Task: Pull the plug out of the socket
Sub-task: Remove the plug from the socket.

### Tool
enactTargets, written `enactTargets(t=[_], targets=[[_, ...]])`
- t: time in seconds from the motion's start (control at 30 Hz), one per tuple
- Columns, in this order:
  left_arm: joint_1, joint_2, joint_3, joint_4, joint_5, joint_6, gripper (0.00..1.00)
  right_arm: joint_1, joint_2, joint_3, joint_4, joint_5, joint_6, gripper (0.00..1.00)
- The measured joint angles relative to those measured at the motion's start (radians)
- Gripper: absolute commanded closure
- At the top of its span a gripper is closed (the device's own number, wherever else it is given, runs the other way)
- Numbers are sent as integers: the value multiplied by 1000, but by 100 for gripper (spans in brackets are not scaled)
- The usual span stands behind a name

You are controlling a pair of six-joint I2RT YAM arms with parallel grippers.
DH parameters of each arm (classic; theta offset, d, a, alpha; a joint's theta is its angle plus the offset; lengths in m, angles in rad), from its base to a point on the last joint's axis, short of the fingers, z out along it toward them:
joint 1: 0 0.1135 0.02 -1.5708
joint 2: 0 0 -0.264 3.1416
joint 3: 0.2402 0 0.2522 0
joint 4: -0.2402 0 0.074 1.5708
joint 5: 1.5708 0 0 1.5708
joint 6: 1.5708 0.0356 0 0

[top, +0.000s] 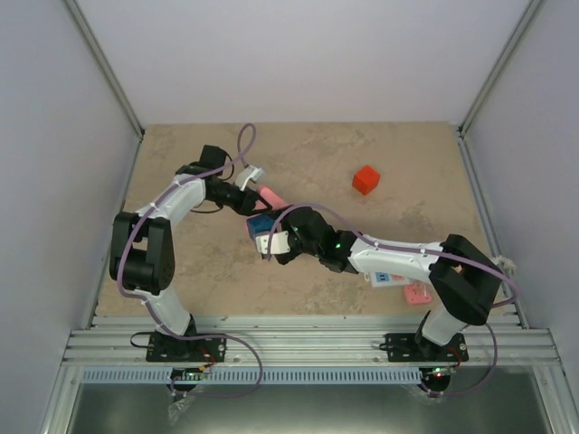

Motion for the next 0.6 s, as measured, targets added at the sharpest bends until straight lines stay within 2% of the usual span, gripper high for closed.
enactTargets(t=[0.07, 0.23, 0.37, 0.6], targets=[[-3, 0, 0, -4, 2, 6, 100, 1, 9, 0, 12, 11, 0, 7], [-18, 0, 2, -21, 5, 23, 100, 2, 19, 1, 32, 27, -3, 19], [-22, 0, 8, -22, 5, 26, 100, 8, 21, 1, 35, 37, -12, 24], [-21, 0, 16, -22, 2, 30, 100, 29, 28, -19, 80, 80, -47, 45]])
